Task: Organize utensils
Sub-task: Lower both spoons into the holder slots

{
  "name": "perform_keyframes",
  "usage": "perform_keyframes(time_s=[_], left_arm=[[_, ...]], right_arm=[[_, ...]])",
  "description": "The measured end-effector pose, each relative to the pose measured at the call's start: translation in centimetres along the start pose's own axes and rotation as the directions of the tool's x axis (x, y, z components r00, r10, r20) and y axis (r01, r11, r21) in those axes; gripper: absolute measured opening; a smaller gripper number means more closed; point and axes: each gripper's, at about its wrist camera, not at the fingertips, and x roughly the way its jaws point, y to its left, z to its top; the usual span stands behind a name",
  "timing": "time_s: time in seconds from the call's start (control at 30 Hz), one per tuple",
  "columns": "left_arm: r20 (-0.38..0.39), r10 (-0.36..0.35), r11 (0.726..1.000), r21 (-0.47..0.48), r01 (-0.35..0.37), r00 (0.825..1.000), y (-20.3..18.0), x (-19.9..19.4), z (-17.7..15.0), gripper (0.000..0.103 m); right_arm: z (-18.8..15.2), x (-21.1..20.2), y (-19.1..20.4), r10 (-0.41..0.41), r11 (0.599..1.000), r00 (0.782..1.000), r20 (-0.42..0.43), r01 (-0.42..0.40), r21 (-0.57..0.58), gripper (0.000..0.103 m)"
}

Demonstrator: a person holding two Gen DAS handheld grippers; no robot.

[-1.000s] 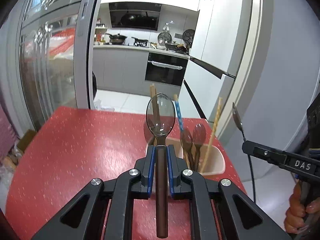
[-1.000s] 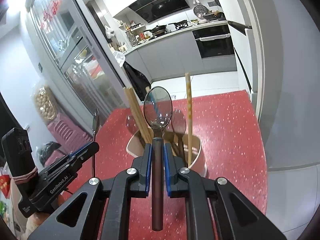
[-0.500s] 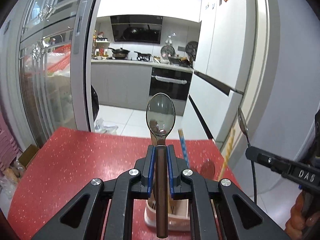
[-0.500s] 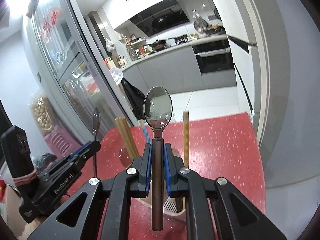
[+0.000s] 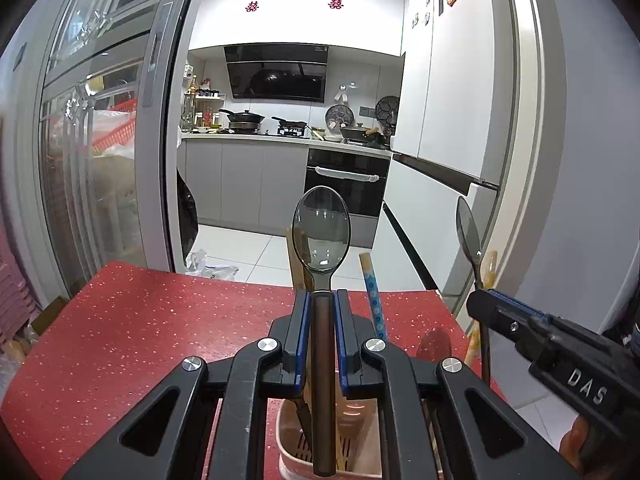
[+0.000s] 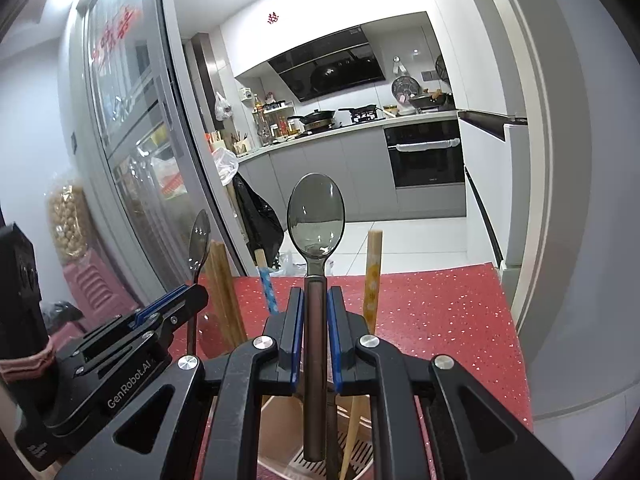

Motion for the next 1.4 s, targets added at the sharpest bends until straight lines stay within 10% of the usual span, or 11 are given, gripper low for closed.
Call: perform_keyframes(time_s=[1.4], left_arm=[[-0.150, 0.014, 1.000, 0.022, -0.011, 0.989, -0.1, 0.8, -3.4, 0.038]], right_arm=[[-5.1, 1.0, 0.1, -0.042, 0.999, 0.983, -0.180, 0.036, -0.032, 0.013]])
